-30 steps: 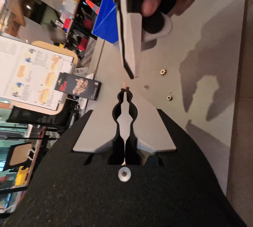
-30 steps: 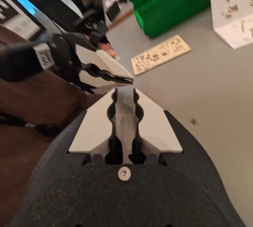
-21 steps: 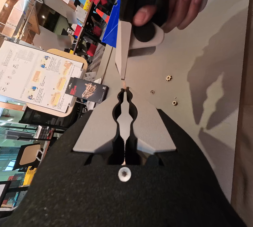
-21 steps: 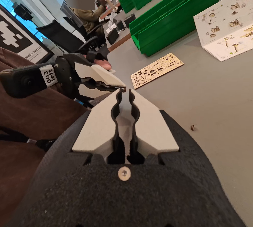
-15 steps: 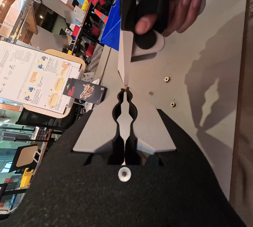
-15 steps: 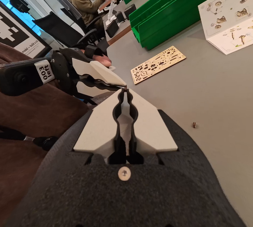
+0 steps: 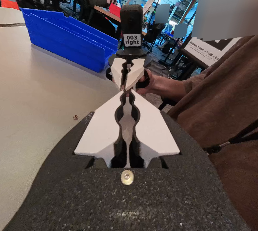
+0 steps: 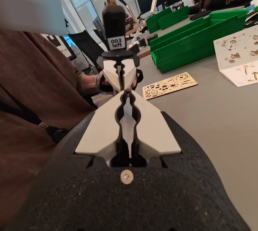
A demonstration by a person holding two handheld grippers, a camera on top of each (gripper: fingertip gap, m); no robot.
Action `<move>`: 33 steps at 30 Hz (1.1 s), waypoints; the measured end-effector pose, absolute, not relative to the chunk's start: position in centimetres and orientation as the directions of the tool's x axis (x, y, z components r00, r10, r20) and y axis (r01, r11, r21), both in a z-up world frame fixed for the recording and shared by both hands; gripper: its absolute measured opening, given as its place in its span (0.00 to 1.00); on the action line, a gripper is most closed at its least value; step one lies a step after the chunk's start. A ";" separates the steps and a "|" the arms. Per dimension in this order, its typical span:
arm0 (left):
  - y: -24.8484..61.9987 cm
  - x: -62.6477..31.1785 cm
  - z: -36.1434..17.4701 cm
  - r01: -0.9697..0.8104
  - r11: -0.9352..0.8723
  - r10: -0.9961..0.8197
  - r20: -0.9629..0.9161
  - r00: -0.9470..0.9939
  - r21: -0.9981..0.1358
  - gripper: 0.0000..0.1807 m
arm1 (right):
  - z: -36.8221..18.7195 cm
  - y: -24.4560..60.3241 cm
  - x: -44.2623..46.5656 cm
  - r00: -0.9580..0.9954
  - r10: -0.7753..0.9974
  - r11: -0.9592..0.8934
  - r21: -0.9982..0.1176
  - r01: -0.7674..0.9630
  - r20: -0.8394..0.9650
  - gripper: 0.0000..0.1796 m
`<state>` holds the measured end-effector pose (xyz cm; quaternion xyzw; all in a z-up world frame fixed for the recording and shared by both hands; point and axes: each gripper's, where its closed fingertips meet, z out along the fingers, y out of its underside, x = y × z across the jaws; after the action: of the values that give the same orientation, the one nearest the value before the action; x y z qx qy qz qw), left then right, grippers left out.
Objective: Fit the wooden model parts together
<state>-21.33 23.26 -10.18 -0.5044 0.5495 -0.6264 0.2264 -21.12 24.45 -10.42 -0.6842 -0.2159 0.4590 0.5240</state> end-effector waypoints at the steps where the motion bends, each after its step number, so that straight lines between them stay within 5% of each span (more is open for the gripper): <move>1: 23.2 -21.3 -10.4 -0.273 -0.284 -0.841 0.376 -0.390 -0.919 0.02 | -10.3 24.5 -21.1 0.483 0.780 -0.351 -0.917 -0.191 -0.399 0.01; 8: 24.6 -20.9 -10.5 -0.265 -0.357 -0.827 0.436 -0.357 -0.896 0.13 | -10.3 24.4 -20.9 0.474 0.780 -0.359 -0.912 -0.199 -0.410 0.01; 15: 24.1 -20.9 -10.3 -0.254 -0.352 -0.821 0.428 -0.379 -0.901 0.01 | -10.0 24.8 -21.3 0.461 0.786 -0.354 -0.911 -0.212 -0.413 0.01; 26: 23.9 -21.2 -10.4 -0.257 -0.366 -0.793 0.444 -0.416 -0.894 0.00 | -10.2 24.7 -21.5 0.394 0.780 -0.414 -0.873 -0.258 -0.486 0.02; 29: 24.5 -21.4 -10.3 -0.291 -0.507 -0.705 0.584 -0.402 -0.812 0.00 | -11.8 24.6 -19.3 0.506 0.750 -0.417 -0.898 -0.138 -0.426 0.09; 33: 26.4 -21.9 -11.4 -0.393 -0.702 -0.535 0.804 -0.259 -0.594 0.01 | -17.7 23.2 -13.3 0.748 0.663 -0.410 -0.854 0.321 -0.037 0.09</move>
<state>-21.86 26.38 -11.43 -0.6066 0.3823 -0.6952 0.0512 -13.31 23.16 -17.65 -0.8180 -0.3008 0.1891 0.4524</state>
